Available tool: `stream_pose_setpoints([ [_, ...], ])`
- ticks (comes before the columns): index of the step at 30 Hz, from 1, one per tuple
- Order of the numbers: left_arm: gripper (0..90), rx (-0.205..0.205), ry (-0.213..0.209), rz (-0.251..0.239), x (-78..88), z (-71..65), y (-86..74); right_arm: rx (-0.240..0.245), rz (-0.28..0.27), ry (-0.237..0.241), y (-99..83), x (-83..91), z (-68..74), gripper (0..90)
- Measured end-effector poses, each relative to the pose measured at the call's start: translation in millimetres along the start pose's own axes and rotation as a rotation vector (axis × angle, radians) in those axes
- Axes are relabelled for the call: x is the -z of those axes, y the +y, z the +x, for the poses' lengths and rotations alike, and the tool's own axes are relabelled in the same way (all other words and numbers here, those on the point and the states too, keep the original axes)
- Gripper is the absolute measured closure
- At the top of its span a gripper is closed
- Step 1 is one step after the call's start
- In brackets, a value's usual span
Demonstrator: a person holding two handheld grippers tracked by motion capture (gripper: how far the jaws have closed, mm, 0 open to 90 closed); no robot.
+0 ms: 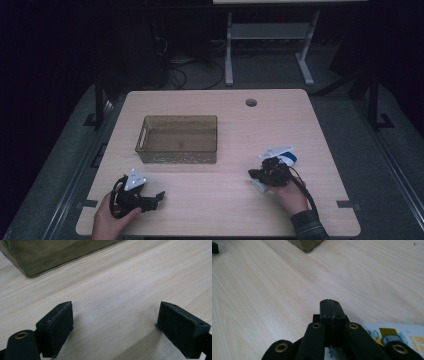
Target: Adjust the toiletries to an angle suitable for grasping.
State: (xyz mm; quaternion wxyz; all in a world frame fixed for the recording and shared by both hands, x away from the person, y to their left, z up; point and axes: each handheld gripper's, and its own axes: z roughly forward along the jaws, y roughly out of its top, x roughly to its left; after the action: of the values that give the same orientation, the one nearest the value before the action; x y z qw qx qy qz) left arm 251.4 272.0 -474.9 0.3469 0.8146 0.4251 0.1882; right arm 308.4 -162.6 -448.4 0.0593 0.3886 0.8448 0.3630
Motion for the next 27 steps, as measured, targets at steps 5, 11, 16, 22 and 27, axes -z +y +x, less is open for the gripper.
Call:
stream_pose_setpoints([
  [5, 12.4, 0.002, 0.001, -0.001, -0.1, -0.1, 0.0, 0.004, 0.003, 0.008, -7.4, 7.0, 5.9, 89.6],
  [11, 12.4, 0.000, 0.000, 0.000, -0.1, 0.0, 0.0, -0.006, 0.003, 0.015, -17.5, 15.5, 9.0, 89.6],
  [16, 12.4, 0.000, 0.001, 0.000, 0.0, 0.0, 0.0, -0.008, 0.007, 0.012, -23.5, 20.4, 9.8, 89.6],
  [22, 12.4, 0.000, 0.000, 0.000, 0.0, 0.0, 0.0, -0.026, 0.008, 0.005, -33.6, 29.1, 9.4, 89.6],
  [27, 12.4, 0.000, 0.000, 0.000, -0.1, 0.0, 0.0, -0.036, 0.005, -0.005, -43.0, 36.1, 7.1, 89.6],
])
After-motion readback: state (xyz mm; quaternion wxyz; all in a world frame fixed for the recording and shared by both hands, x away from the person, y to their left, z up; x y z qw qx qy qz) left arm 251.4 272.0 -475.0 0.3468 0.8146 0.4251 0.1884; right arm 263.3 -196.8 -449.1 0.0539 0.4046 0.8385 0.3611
